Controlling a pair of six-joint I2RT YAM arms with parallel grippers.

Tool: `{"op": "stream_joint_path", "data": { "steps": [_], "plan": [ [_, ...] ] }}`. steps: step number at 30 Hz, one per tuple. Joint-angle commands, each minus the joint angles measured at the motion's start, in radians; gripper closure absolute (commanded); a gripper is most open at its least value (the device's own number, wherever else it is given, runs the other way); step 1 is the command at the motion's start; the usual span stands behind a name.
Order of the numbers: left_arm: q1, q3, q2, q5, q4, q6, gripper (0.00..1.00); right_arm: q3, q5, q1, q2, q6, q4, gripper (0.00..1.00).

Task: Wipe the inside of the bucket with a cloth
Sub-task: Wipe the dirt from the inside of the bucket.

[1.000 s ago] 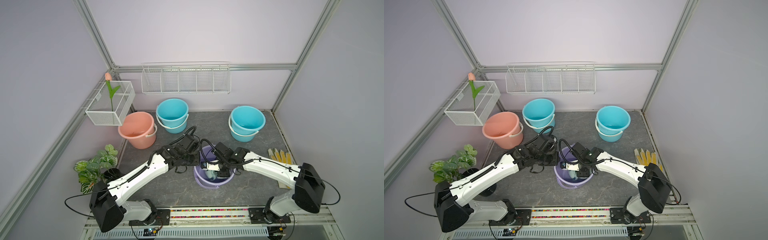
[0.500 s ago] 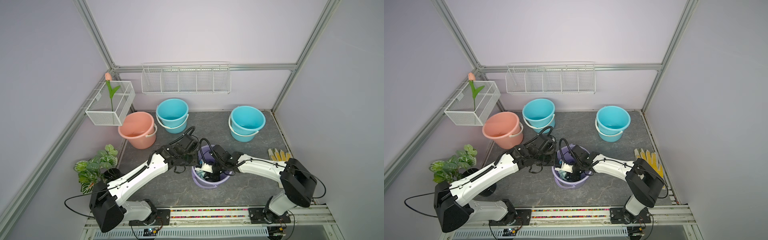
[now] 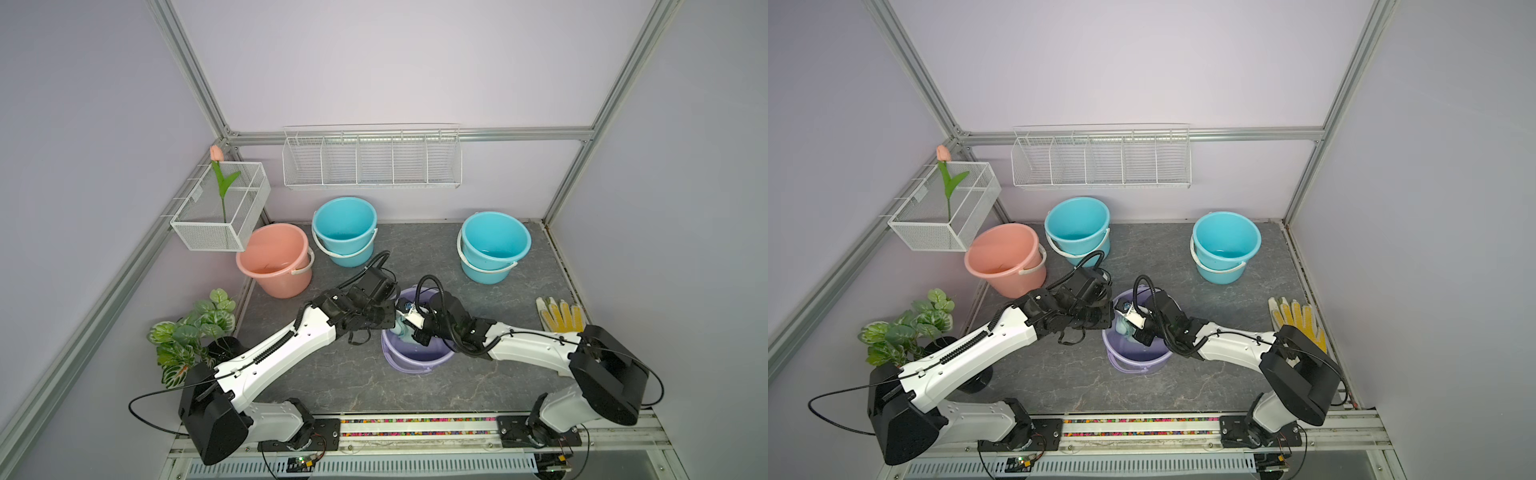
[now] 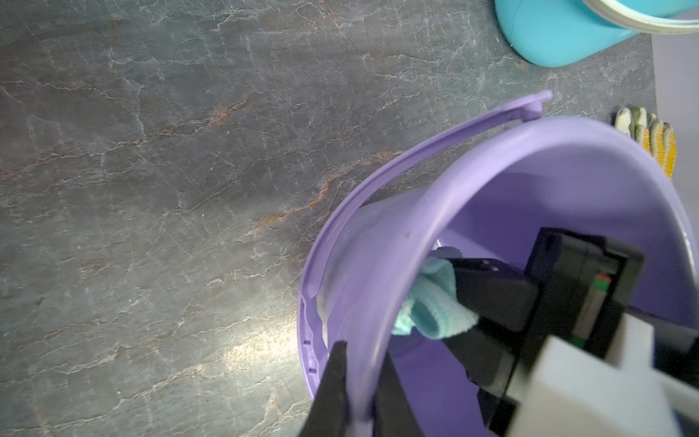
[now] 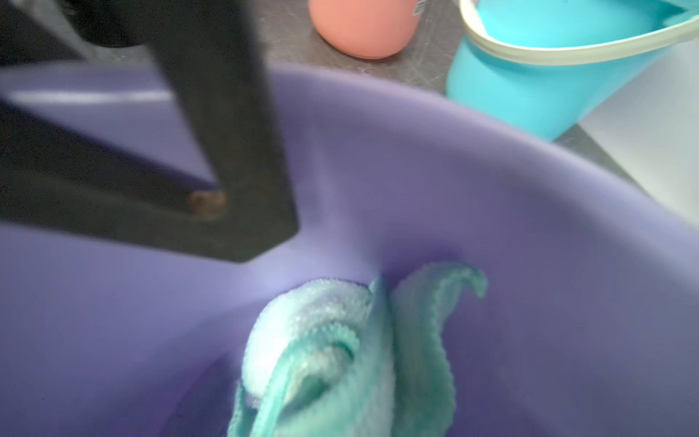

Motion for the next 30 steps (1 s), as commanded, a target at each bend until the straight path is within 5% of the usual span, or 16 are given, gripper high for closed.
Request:
{"op": "stream_joint_path", "data": {
  "steps": [1, 16, 23, 30],
  "plan": [
    [-0.006, 0.018, 0.009, 0.012, 0.043, -0.024, 1.0, -0.002, 0.192, 0.016, -0.025, -0.087, -0.041, 0.93],
    [-0.006, 0.024, 0.025, 0.008, 0.039, -0.018, 1.0, 0.188, 0.306, 0.019, -0.118, -0.446, -0.766, 0.93],
    [-0.006, 0.031, 0.033, 0.009, 0.038, -0.018, 1.0, 0.287, 0.19, 0.019, -0.072, -0.457, -1.022, 0.93],
    [-0.006, 0.037, 0.034, 0.009, 0.034, -0.018, 1.0, 0.355, -0.055, 0.0, 0.014, -0.407, -1.17, 0.93]
  ]
}}
